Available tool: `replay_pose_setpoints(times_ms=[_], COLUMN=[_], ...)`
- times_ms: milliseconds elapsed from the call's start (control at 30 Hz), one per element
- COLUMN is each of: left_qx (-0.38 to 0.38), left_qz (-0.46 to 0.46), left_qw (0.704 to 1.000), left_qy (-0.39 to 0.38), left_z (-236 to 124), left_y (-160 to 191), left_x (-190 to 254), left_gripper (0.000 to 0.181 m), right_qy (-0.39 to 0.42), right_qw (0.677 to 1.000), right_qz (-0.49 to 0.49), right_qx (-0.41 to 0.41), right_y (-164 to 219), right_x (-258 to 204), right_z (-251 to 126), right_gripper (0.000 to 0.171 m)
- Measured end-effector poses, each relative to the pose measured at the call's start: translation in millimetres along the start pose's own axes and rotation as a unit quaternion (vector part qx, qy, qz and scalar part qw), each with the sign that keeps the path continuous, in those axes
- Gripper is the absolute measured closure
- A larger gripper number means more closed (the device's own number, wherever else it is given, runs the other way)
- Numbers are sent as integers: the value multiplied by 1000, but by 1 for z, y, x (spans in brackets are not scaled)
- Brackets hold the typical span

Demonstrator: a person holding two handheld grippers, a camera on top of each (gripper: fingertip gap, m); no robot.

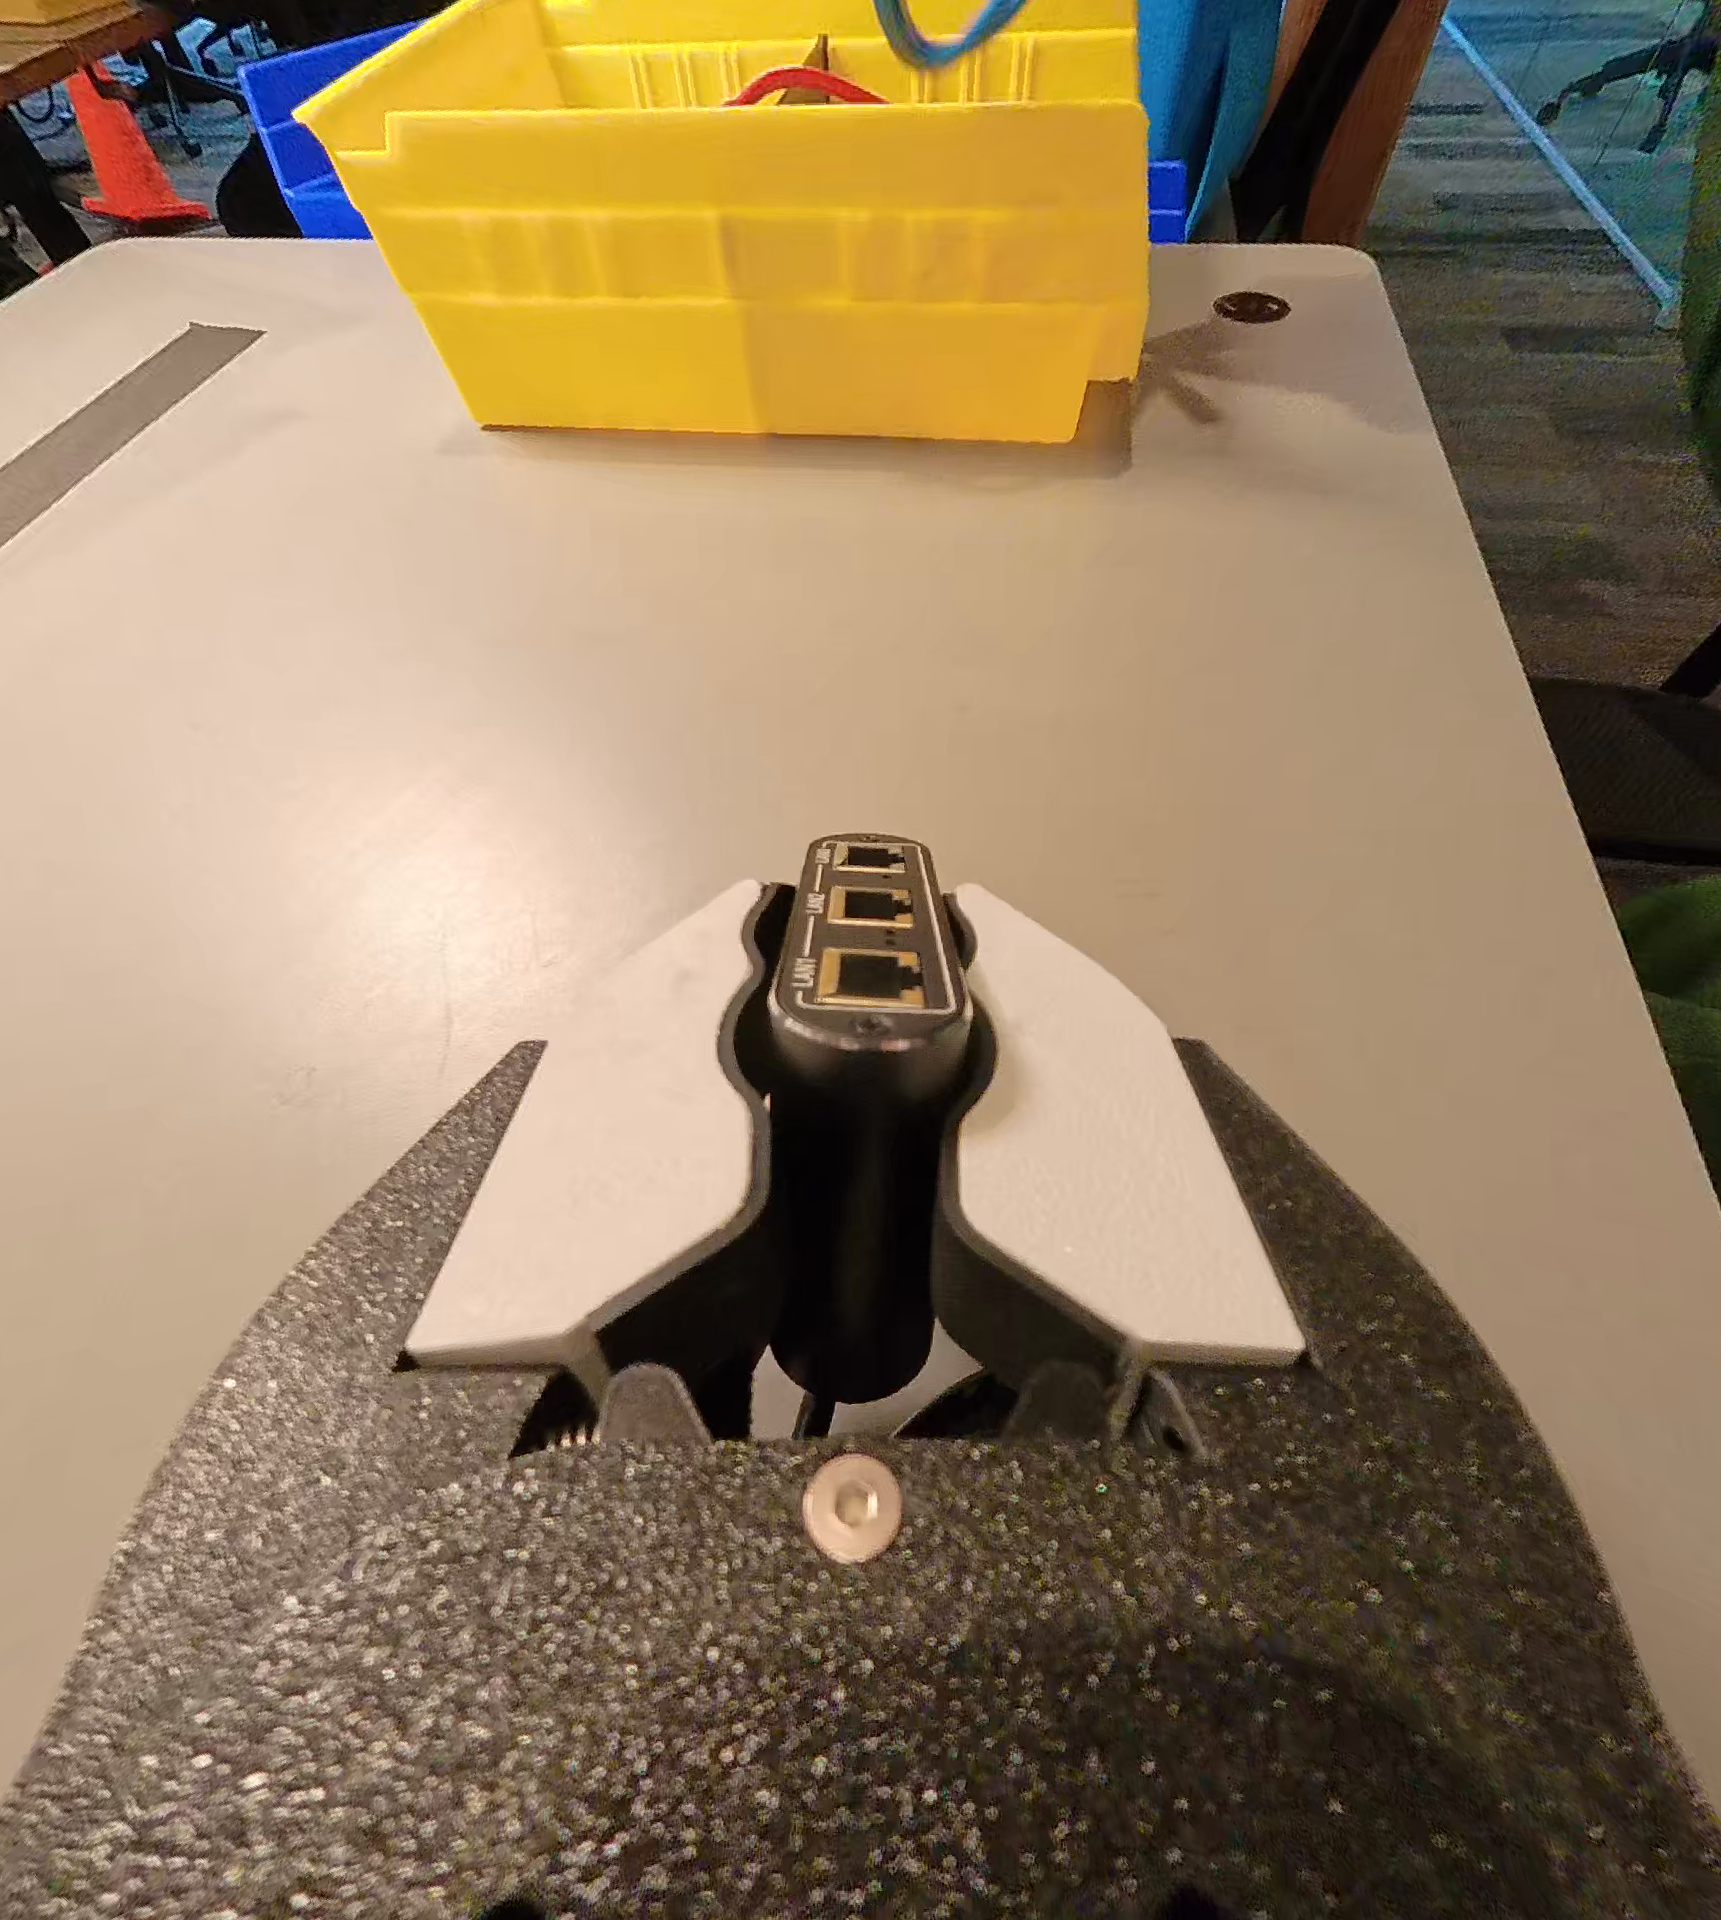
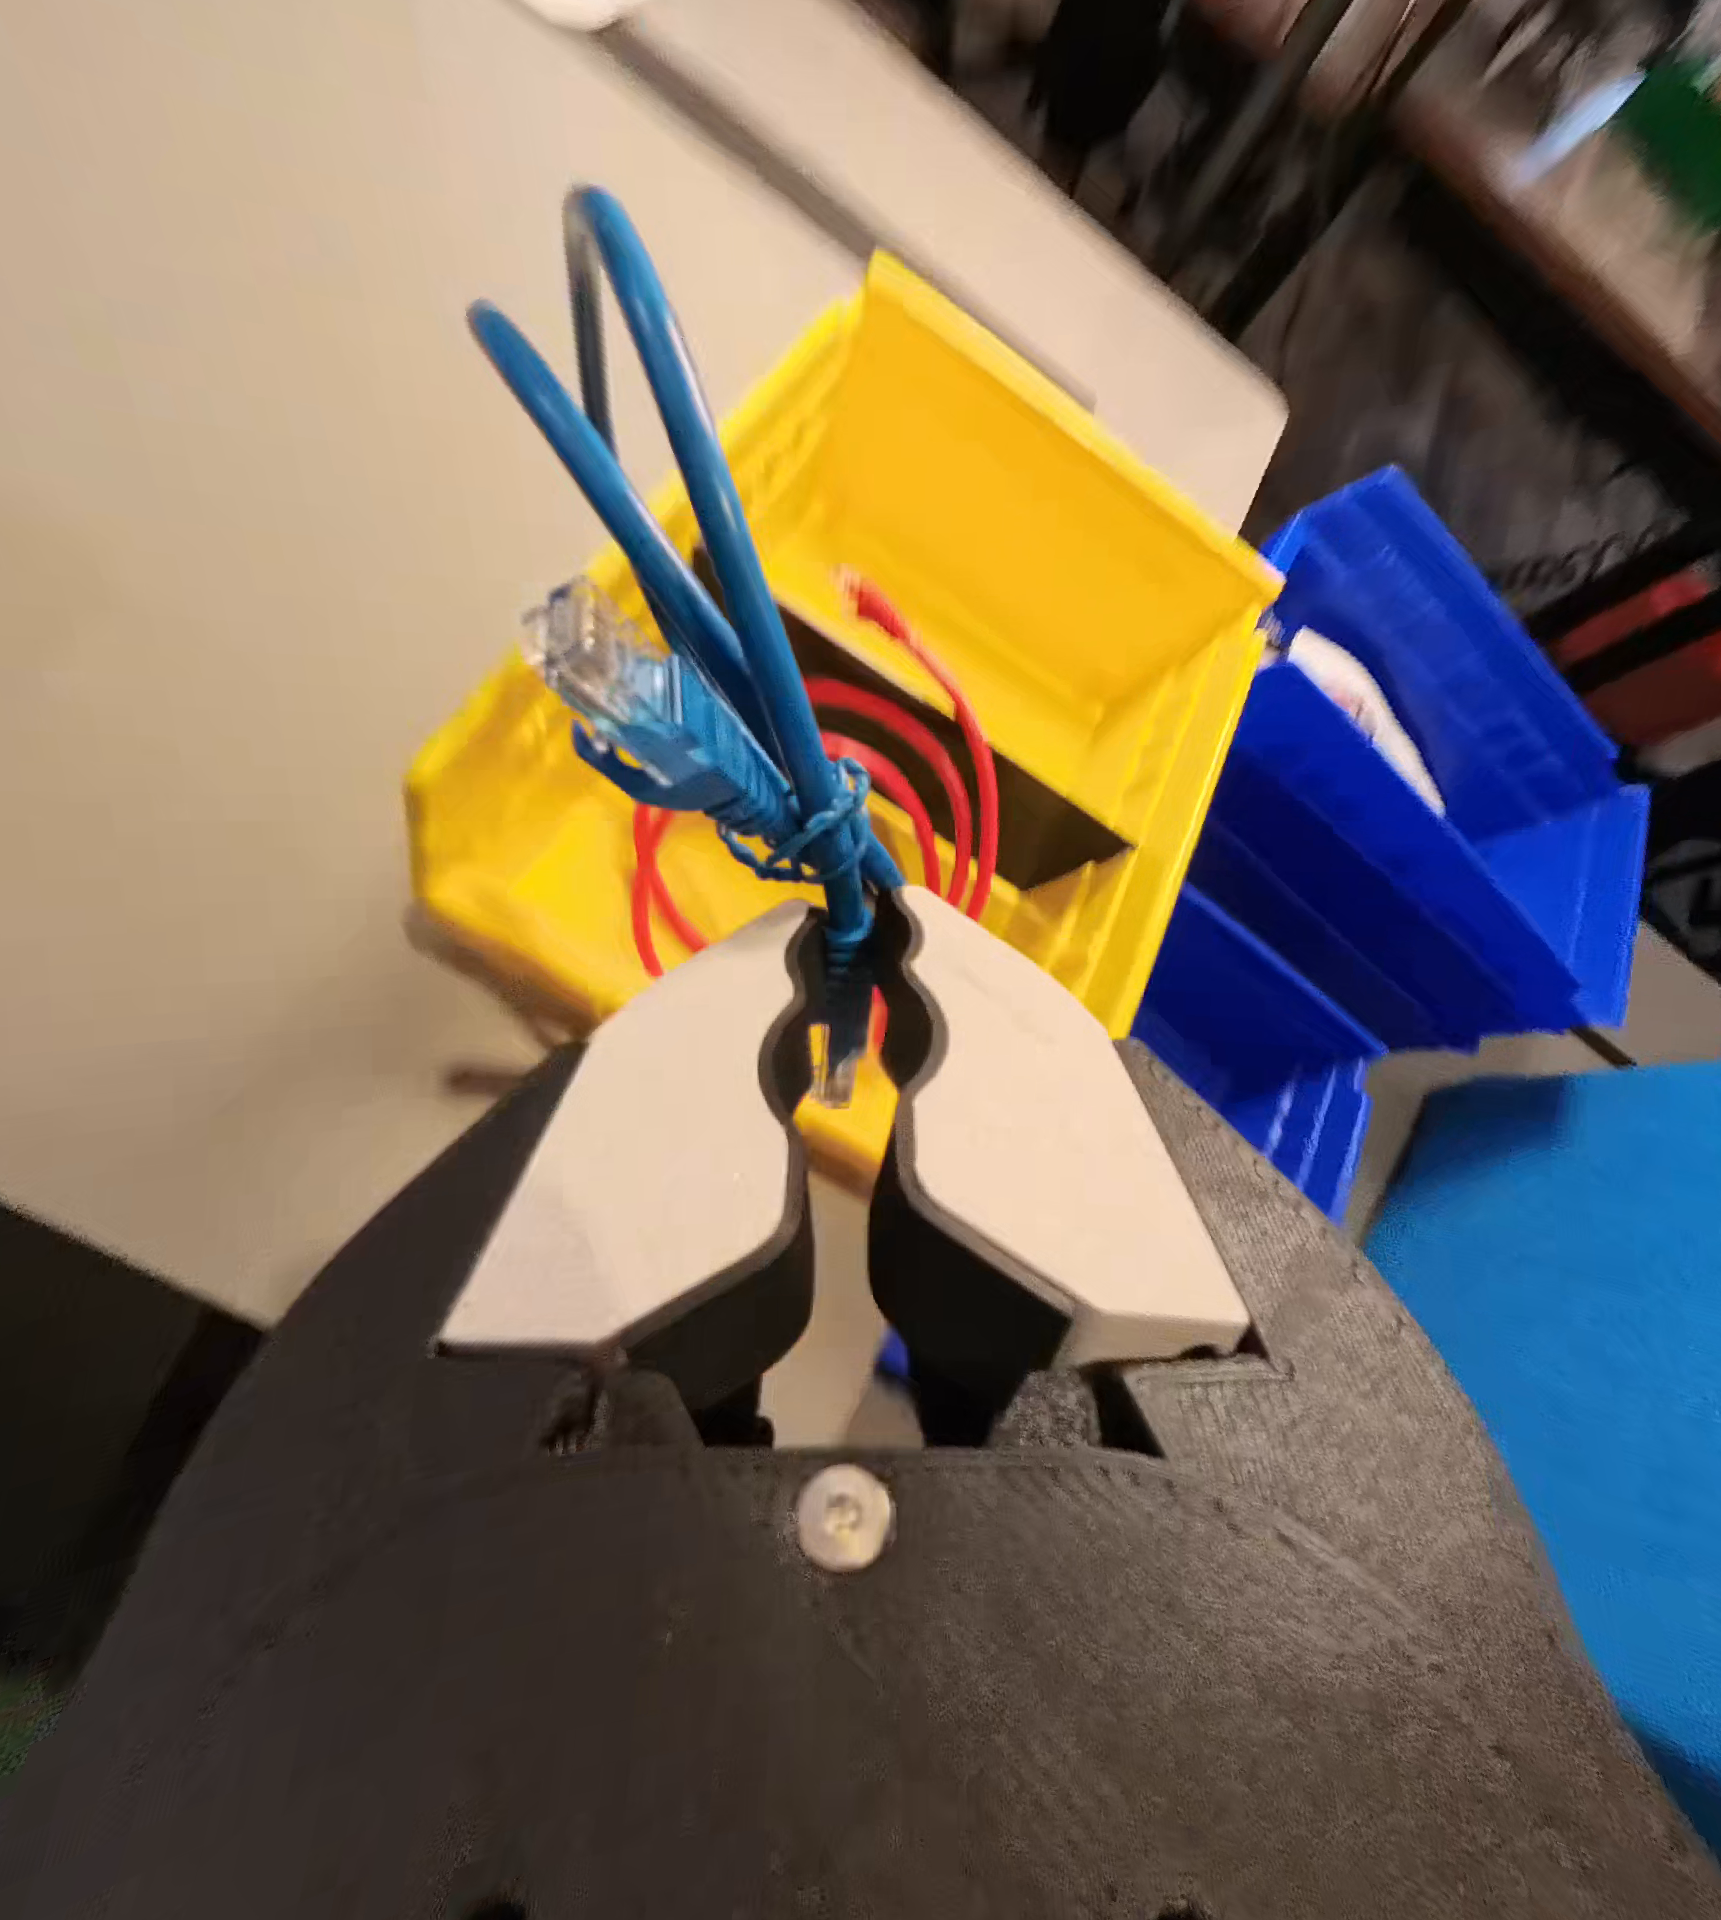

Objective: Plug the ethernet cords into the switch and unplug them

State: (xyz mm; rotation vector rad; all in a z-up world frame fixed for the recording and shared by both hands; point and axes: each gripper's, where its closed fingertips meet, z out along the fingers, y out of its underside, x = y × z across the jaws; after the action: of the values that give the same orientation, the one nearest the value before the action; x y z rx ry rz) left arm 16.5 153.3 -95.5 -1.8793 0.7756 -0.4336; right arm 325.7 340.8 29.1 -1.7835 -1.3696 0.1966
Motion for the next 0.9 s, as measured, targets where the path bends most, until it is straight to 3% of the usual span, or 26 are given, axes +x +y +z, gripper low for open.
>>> replay_pose_setpoints(times_ms=[33, 167, 300, 333, 400, 500, 733, 800, 900], left_qx=[-1, -6, -13, -12, -8, 1, 34, 67, 145], left_qz=[1, 5, 10, 10, 9, 4, 8, 7, -7], left_qw=[1000, 1000, 1000, 1000, 1000, 1000, 999, 997, 988], left_qy=[1, 5, 9, 8, 6, 3, -23, -39, -53], left_z=[0, 1, 3, 3, 2, 0, -8, -16, -35], left_y=[0, 2, 3, 3, 2, 0, -13, -24, -47], left_x=[0, 2, 4, 4, 4, 2, -8, -14, -22], left_gripper=[153, 153, 153, 153, 153, 153, 153, 153, 153], right_qy=[-9, -48, -59, -34, 11, 39, 144, 121, 16], right_qw=[999, 976, 941, 936, 929, 937, 960, 976, 979], right_qz=[-20, -60, -113, -137, -179, -196, -174, -167, -170], right_qx=[-44, -202, -313, -322, -324, -287, -165, -70, 107], right_y=[10, 38, 49, 46, 39, 23, -19, -48, -101], right_x=[2, 16, 35, 46, 62, 64, 58, 22, -68], right_z=[2, 11, 44, 57, 78, 91, 61, 54, 54], right_gripper=[162, 161, 161, 158, 134, 121, 122, 126, 134])
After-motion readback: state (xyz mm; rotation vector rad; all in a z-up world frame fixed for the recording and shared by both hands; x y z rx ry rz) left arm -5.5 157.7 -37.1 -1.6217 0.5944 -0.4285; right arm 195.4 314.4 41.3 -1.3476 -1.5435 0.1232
